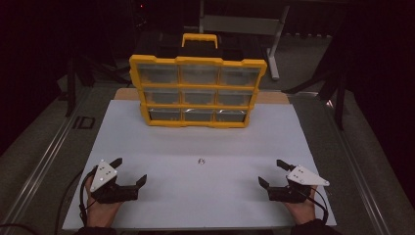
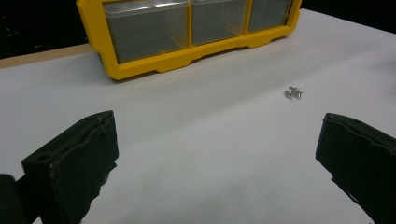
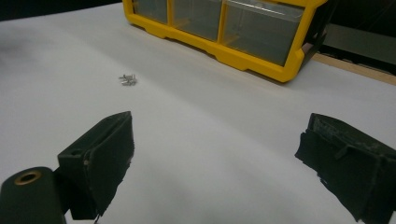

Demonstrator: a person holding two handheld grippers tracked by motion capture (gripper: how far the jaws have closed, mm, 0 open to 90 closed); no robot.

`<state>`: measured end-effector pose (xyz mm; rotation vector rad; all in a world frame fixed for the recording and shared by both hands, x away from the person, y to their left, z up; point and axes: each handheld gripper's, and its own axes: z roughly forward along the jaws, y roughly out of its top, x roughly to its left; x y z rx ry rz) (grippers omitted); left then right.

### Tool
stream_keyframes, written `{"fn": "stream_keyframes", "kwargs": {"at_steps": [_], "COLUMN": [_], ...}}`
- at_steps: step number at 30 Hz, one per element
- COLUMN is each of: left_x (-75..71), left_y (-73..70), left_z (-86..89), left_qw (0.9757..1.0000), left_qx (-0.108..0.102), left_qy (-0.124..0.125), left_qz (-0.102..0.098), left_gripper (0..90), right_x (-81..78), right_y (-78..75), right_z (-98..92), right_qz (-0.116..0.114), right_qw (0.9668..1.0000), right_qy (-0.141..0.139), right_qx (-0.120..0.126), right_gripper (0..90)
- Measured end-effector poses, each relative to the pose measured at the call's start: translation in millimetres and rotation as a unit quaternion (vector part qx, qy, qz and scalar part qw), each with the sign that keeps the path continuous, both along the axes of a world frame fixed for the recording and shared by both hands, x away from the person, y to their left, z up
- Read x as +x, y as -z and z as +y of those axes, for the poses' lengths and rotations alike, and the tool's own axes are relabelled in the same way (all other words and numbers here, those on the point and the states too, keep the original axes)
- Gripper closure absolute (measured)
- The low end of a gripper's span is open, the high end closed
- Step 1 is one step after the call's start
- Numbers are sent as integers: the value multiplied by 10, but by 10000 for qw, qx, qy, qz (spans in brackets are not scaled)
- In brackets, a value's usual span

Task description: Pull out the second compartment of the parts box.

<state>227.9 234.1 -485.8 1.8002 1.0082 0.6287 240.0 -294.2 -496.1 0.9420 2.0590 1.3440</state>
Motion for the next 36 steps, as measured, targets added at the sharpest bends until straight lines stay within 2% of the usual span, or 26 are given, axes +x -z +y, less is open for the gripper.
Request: {"fn": "stream_keyframes", "kwargs": {"at_steps": [7, 10, 17, 25, 27, 36], "left_x": [6, 6, 22, -1, -2, -34], "left_y": [15, 9, 25, 27, 23, 27], "left_z": [16, 25, 26, 37, 40, 26], "left_qw": [9999, 9999, 9999, 9995, 9995, 9995], "left_qx": [43, -15, -2, -59, -73, -120], "left_qy": [-93, -121, -172, -298, -296, -278], "left_qz": [76, 32, 9, -19, -37, -46], "left_gripper": [0, 0, 0, 0, 0, 0], "right_x": [3, 7, 26, 76, 111, 222], "right_y": [-12, -15, -45, -198, -260, -369], "right_z": [22, 32, 81, 189, 239, 473], "right_qz": [-13, -27, 26, -121, -133, -60], "right_qw": [10000, 10000, 10000, 9999, 9999, 9994], "right_qy": [-29, -25, -33, -54, -71, -324], "right_qx": [-4, -27, 50, -75, 26, 93], "right_gripper": [90, 90, 90, 107, 109, 105]}}
